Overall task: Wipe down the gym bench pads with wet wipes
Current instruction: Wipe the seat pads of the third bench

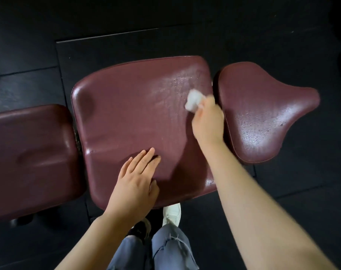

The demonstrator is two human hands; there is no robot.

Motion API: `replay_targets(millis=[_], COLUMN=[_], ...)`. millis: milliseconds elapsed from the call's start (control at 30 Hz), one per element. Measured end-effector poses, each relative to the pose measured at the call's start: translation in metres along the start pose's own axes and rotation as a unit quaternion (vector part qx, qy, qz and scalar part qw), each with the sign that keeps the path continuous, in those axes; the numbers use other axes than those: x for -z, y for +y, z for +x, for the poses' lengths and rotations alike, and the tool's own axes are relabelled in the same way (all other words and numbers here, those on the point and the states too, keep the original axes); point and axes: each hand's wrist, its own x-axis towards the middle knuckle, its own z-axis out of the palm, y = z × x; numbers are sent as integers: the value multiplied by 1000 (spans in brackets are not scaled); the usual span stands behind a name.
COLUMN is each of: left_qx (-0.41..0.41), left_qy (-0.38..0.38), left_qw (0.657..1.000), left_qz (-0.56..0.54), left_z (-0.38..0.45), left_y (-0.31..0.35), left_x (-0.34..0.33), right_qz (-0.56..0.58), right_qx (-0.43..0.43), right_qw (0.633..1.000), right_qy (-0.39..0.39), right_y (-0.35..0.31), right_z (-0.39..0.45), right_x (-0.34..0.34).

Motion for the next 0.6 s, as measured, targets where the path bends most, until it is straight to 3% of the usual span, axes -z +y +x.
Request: replay_targets(millis=[100, 233, 333, 500, 600], left_qx=[7, 7, -3, -30, -31], left_qy=[-18, -34, -44, -42, -27], left_qw=[1000, 999, 999, 994, 992], left_qz=[-2, 6, 17, 94, 117], left_z=[2, 5, 8, 7, 6], left_y=[4, 3, 2, 2, 4], left_x=[2, 8, 11, 13, 9], right_qz=[21, 2, 44, 78, 31], right_qx=[-84, -90, -57, 28, 38], right_qw=[996, 995, 997, 995, 998], right_qy=[-26, -48, -35, 55, 35], right_y=[59, 81, 53, -35, -55], right_z=[-103, -152, -86, 103, 150], right_x=[18, 37, 26, 1, -1])
